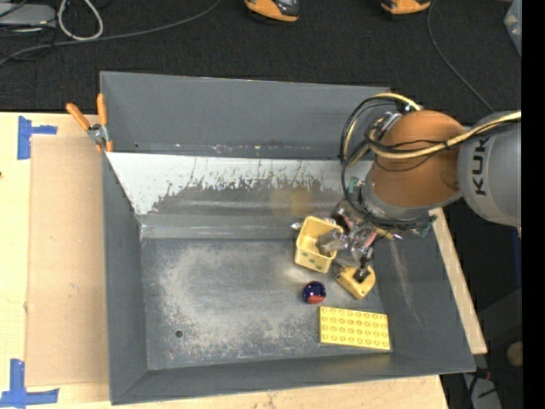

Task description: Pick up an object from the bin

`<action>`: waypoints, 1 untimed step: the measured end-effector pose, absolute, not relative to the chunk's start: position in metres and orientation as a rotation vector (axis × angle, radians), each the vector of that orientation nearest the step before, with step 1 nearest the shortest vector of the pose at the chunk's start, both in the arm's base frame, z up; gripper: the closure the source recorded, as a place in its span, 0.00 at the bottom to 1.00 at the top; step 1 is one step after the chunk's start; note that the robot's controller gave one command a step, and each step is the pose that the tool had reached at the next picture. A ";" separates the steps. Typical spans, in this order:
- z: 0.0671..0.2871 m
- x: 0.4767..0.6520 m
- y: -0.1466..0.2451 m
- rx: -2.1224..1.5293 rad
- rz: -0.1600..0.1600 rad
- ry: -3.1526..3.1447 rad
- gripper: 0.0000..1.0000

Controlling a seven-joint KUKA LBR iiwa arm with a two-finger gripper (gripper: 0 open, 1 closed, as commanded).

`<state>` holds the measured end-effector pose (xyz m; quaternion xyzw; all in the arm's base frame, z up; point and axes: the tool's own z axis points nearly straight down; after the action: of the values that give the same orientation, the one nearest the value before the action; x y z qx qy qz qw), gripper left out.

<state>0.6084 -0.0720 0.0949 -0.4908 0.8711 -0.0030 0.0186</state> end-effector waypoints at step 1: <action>0.101 0.590 -0.072 -1.552 -0.009 2.690 1.00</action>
Offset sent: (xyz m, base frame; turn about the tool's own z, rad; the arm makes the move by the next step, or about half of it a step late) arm -0.0229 0.0117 -0.0101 -0.0154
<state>0.5897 -0.0720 0.1006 -0.4998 0.8660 -0.0028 0.0181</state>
